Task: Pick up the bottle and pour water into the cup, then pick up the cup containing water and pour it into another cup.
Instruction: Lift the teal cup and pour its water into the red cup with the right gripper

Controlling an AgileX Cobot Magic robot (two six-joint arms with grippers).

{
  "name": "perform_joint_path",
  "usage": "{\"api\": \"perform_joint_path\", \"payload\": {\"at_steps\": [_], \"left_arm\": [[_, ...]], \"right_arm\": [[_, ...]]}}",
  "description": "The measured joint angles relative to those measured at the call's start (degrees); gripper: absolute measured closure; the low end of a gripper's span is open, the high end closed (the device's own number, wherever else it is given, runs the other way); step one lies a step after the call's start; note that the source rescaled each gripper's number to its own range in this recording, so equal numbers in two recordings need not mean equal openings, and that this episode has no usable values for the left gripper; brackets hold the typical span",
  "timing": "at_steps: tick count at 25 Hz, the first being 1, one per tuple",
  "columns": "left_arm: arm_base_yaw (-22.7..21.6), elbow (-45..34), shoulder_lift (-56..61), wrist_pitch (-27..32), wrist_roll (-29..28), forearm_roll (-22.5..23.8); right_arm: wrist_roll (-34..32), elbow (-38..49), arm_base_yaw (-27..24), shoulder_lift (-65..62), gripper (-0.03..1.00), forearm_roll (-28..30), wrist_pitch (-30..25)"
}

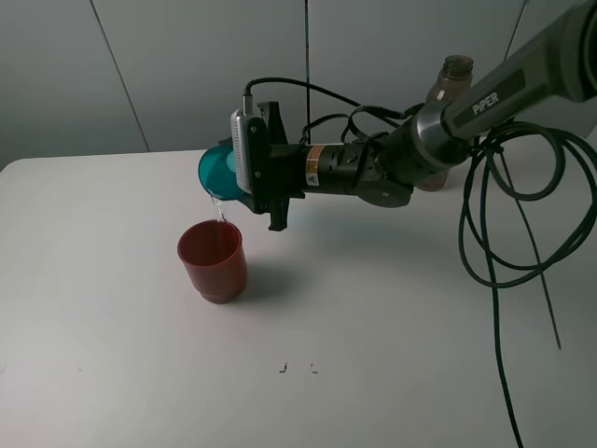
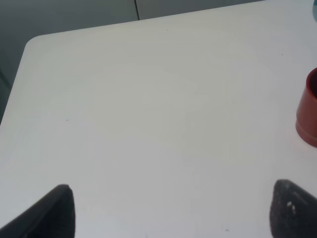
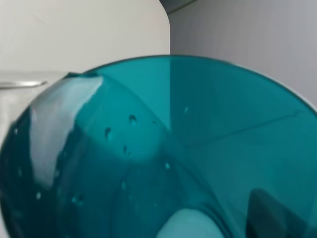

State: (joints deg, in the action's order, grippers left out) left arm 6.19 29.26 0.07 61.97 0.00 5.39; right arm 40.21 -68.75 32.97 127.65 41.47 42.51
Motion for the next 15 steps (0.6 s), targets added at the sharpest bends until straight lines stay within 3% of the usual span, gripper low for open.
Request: {"api": "perform_joint_path", "payload": {"at_steps": [7,15], "left_arm": [[0.0,0.0,0.0,0.0,0.0,0.0],[0.0,0.0,0.0,0.0,0.0,0.0]], "right_arm": [[5.27,-0.13,0.0,0.0,0.91,-4.49,0.22],[8.19,-1.25,0.0,0.0,0.91,-4.73,0.75]]}}
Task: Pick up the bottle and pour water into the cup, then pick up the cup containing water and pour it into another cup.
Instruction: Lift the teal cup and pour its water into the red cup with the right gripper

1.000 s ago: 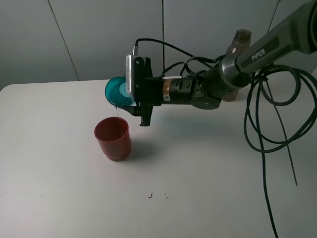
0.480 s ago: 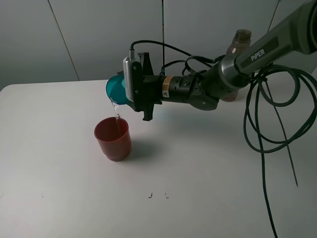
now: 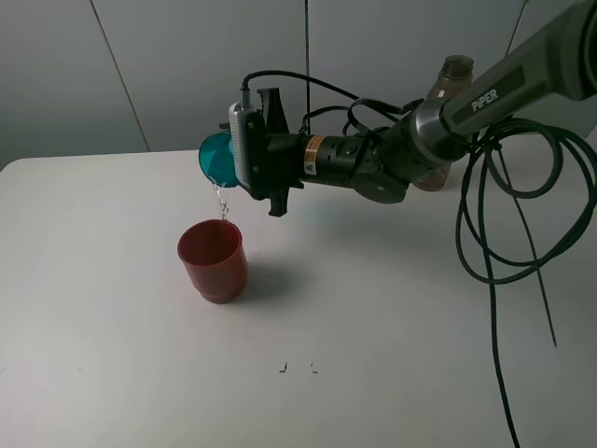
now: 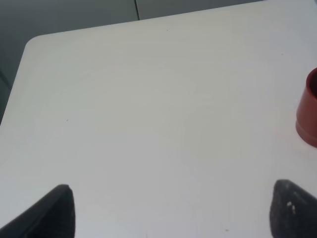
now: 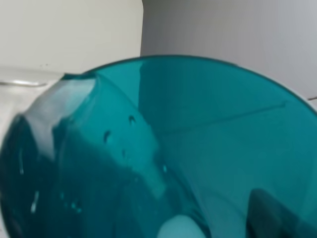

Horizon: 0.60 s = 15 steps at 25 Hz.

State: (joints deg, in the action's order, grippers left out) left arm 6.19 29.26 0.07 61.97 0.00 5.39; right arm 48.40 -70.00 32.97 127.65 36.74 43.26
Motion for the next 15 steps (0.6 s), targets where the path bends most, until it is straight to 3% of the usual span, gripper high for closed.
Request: {"api": "perform_joint_path", "payload": {"at_steps": [15], "left_arm": [[0.0,0.0,0.0,0.0,0.0,0.0]], "right_arm": [[4.56,0.0,0.56,0.0,0.91,3.84,1.37]]}}
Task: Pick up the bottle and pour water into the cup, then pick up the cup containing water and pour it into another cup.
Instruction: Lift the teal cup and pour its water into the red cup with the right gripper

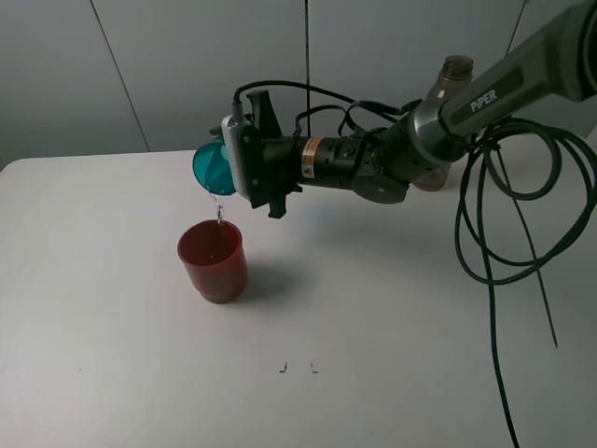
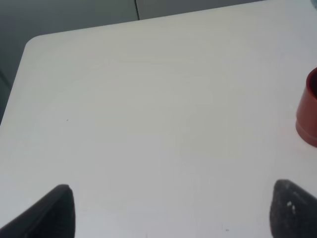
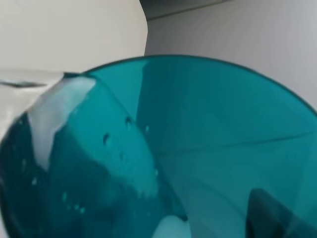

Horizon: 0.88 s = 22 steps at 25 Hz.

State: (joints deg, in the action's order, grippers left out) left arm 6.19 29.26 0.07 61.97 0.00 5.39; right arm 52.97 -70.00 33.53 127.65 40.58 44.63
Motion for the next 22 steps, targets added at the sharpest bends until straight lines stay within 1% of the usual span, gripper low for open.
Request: {"api": "perform_joint_path", "payload": {"at_steps": [6,18,22], "left_arm": [[0.0,0.0,0.0,0.0,0.0,0.0],[0.0,0.0,0.0,0.0,0.0,0.0],[0.0,0.0,0.0,0.0,0.0,0.0]], "right_arm": [[5.17,0.0,1.01,0.0,0.91,0.8,0.08],[16.72,0.0,1.04,0.0,0.91,0.47,0.36],[18.03,0.0,1.04,0.0,0.91,0.47,0.69]]}}
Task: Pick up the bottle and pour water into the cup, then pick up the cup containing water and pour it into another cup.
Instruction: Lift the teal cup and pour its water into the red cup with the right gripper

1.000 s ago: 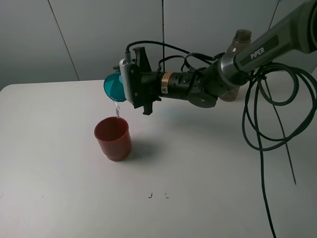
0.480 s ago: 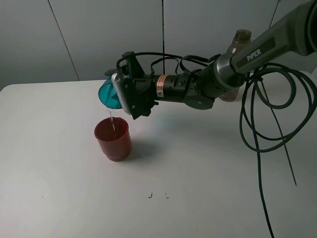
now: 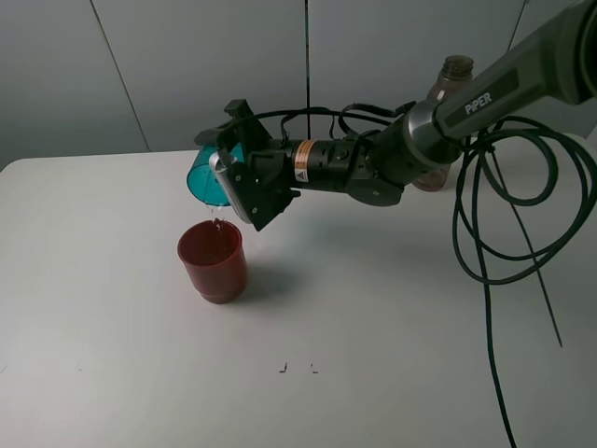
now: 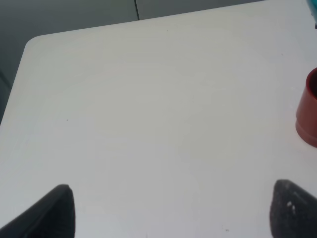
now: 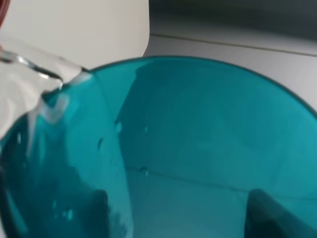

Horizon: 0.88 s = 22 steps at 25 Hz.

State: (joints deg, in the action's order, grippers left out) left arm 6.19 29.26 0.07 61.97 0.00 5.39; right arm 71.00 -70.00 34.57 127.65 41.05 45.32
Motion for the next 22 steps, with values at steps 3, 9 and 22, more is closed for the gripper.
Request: {"api": "perform_joint_path", "payload": {"at_steps": [3,9,22], "left_arm": [[0.0,0.0,0.0,0.0,0.0,0.0],[0.0,0.0,0.0,0.0,0.39,0.0],[0.0,0.0,0.0,0.0,0.39,0.0]], "right_arm": [[0.83,0.0,0.09,0.0,0.91,0.0,0.25],[4.09,0.0,0.09,0.0,0.91,0.11,0.47],[6.72,0.0,0.09,0.0,0.91,2.03,0.68]]}}
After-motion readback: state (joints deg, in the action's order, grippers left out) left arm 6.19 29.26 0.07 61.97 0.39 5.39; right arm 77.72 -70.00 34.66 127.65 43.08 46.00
